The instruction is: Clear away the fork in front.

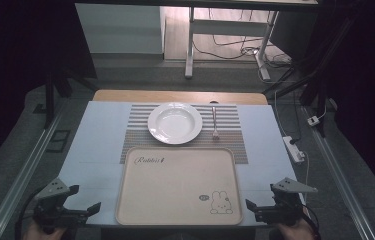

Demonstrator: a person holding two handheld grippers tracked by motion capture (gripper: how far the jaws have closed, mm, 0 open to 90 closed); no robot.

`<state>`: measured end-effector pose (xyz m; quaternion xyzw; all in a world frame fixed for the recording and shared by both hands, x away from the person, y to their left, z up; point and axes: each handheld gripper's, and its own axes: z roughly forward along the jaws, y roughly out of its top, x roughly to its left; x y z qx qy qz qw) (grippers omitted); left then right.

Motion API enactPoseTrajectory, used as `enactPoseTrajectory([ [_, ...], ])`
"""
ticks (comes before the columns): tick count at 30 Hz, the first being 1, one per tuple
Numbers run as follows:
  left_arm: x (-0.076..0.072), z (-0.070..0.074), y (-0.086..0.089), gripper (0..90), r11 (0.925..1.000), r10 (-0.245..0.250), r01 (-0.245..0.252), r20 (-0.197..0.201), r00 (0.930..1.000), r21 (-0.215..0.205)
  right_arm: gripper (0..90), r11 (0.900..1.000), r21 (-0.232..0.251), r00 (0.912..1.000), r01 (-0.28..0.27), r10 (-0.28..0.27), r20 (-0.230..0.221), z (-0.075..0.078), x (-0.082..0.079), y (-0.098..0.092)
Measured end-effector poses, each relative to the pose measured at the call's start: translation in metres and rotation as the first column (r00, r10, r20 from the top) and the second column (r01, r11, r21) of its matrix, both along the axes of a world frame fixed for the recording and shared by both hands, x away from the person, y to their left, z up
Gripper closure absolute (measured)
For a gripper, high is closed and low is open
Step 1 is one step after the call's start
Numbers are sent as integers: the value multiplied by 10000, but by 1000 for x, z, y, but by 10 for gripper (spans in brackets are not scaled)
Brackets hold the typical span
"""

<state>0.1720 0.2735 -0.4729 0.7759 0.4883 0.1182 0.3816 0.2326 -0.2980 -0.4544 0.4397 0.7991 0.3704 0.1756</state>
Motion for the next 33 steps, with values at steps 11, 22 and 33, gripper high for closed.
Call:
enactPoseTrajectory([
  [11, 2, -1, 0, 25, 10000, -67, 67, -268, 9996, 21, 0, 9992, 239, 9990, -332, 339, -282, 0, 2, 0],
  [22, 2, -1, 0, 26, 10000, -68, 68, -333, 9994, 7, 0, 9985, 127, 9979, -528, 532, -365, -1, 3, 1],
  [33, 0, 0, 6, 20, 9991, 308, -314, -190, 9993, -272, 0, 9964, -368, 9966, -763, 750, -343, -1, 2, 6],
])
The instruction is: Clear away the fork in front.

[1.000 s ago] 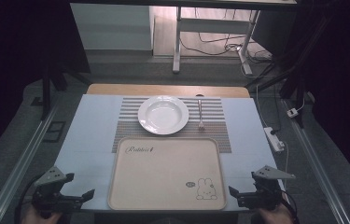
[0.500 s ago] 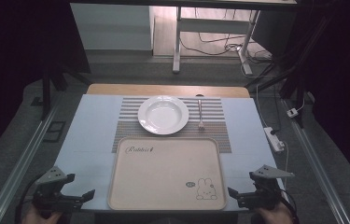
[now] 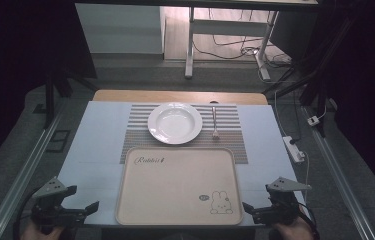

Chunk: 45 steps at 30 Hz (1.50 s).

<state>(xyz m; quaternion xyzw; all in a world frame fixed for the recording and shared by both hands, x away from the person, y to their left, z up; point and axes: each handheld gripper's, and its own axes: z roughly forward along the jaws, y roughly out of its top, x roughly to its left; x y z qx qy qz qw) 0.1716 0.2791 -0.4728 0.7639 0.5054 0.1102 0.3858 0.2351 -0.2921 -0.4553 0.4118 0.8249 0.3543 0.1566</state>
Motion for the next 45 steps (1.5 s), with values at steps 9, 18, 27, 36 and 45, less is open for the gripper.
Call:
enactPoseTrajectory([
  [9, -1, 0, -2, 20, 9998, -85, 84, 91, 9999, 178, 0, 9998, 108, 9998, -178, 178, 33, 1, 1, 3],
  [18, -1, 0, 0, 15, 9998, -40, 35, 232, 9997, 189, 0, 9977, 170, 9956, -658, 645, 681, 3, 2, 8],
  [27, 0, 0, -1, 9, 9997, -209, 207, 122, 9997, 149, 0, 9960, 448, 9933, -770, 728, 894, 5, 8, 12],
  [36, 0, -1, 1, 6, 9996, -274, 273, 100, 9996, 32, 0, 9952, 670, 9949, -714, 663, 761, 2, 16, 15],
  [45, 1, -1, 1, 6, 9995, -306, 306, 87, 9995, -5, 0, 9941, 593, 9933, -904, 857, 781, -2, 27, 20],
])
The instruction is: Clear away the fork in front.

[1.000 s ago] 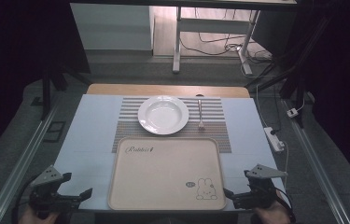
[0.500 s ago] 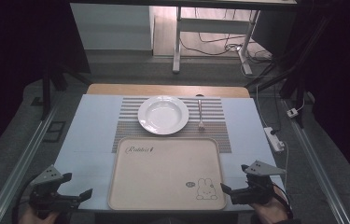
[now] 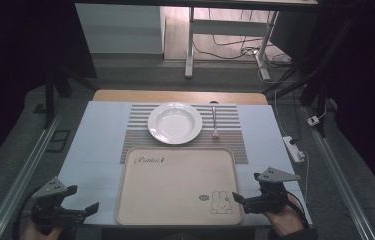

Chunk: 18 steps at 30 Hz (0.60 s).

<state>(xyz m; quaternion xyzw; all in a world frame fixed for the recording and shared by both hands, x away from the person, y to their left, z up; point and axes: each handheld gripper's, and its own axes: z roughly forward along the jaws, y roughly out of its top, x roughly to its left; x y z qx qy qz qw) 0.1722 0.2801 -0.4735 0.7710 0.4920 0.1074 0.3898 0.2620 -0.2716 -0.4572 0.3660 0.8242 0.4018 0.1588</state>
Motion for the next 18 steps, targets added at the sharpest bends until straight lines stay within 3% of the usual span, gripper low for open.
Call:
enactPoseTrajectory([
  [4, 0, 0, 1, 5, 10000, -13, 13, -16, 10000, -53, 0, 9998, -188, 10000, 9, -8, 23, -1, 3, 1],
  [18, 0, 0, 1, 2, 9999, -72, 71, -37, 10000, -86, 0, 9998, 65, 9998, 181, -180, -124, -3, 25, 12],
])
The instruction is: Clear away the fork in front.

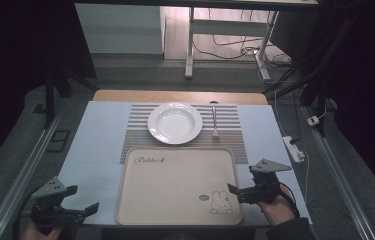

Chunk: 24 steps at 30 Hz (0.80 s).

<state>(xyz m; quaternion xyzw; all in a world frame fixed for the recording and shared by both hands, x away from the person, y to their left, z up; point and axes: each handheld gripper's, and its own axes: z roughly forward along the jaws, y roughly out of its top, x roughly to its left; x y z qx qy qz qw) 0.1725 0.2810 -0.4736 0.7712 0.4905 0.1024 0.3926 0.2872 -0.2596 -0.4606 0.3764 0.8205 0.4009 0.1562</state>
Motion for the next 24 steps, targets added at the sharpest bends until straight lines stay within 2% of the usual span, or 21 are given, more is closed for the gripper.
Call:
enactPoseTrajectory([
  [4, 0, 0, 0, 2, 10000, -23, 23, -15, 10000, 11, 0, 9999, -70, 9998, 122, -123, -165, -2, 6, 1],
  [10, 0, 0, 0, 2, 10000, -32, 32, -34, 10000, 9, 0, 9994, -272, 9997, 218, -216, 68, -2, 14, 4],
  [19, 1, 0, -1, 3, 10000, -69, 69, -73, 9999, 54, 0, 9870, -1541, 9984, 462, -407, 390, -8, 40, 14],
  [20, 1, 0, -1, 3, 10000, -72, 72, -77, 9999, 55, 0, 9870, -1541, 9984, 462, -407, 390, -8, 40, 14],
  [24, 1, 0, -1, 3, 10000, -79, 79, -95, 9999, 54, 0, 9802, -1877, 9969, 630, -530, 579, -8, 57, 20],
])
